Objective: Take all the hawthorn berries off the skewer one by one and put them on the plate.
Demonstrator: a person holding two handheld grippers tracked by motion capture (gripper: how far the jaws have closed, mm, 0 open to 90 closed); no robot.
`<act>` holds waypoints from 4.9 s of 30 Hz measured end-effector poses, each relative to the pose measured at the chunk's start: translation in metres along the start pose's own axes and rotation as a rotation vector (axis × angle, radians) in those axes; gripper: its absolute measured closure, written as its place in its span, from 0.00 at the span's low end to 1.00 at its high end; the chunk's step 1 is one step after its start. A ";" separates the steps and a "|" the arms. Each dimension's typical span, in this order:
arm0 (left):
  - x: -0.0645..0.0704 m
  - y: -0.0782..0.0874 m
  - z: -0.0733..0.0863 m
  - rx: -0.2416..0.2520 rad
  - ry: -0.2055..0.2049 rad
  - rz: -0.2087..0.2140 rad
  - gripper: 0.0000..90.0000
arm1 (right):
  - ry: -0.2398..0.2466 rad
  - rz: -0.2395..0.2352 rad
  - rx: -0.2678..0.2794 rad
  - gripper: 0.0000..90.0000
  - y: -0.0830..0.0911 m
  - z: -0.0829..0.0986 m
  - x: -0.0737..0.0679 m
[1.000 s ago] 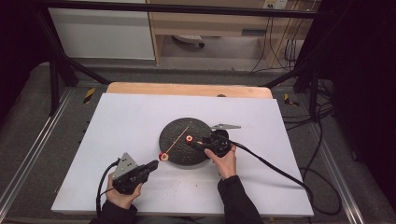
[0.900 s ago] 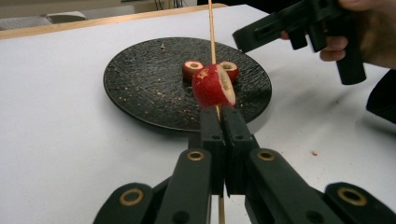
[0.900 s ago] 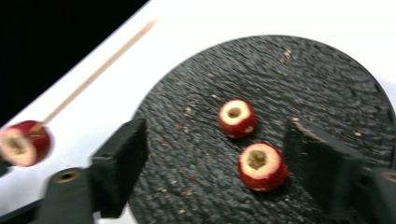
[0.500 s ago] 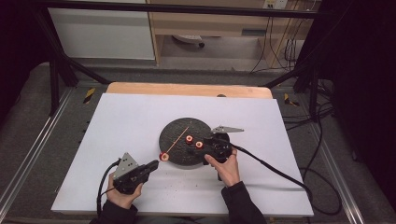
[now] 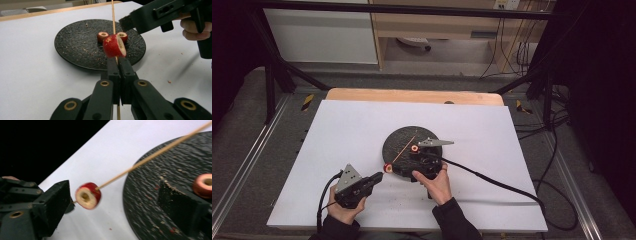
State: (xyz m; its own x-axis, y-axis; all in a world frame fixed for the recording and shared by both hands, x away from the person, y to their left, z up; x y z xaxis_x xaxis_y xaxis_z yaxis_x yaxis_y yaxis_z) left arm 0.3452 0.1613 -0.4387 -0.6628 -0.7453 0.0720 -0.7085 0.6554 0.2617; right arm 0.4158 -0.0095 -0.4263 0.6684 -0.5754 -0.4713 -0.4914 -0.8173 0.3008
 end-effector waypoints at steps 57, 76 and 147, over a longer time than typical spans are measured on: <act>0.005 0.002 -0.005 0.035 -0.010 -0.007 0.98 | -0.134 -0.101 -0.022 0.71 -0.015 0.002 -0.009; 0.006 0.005 -0.007 0.054 -0.013 -0.001 0.98 | -0.119 0.067 0.102 0.71 0.009 -0.055 0.032; -0.006 -0.002 -0.011 -0.024 0.021 -0.014 0.98 | 0.189 0.198 -0.022 0.06 0.083 0.011 0.088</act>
State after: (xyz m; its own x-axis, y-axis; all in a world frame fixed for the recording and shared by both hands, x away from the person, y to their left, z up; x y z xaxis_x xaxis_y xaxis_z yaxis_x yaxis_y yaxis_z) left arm 0.3528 0.1633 -0.4289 -0.6474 -0.7570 0.0887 -0.7114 0.6419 0.2860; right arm 0.4273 -0.1272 -0.4520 0.6539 -0.7179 -0.2389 -0.6122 -0.6876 0.3905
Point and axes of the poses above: each handheld gripper's, and its own axes: y roughly backward along the jaws, z roughly out of its underside, x roughly to its right, the point moved 5 cm from there along -y, roughly forward along the jaws, and after that the axes turned 9 degrees about x, right-handed, at the moved point
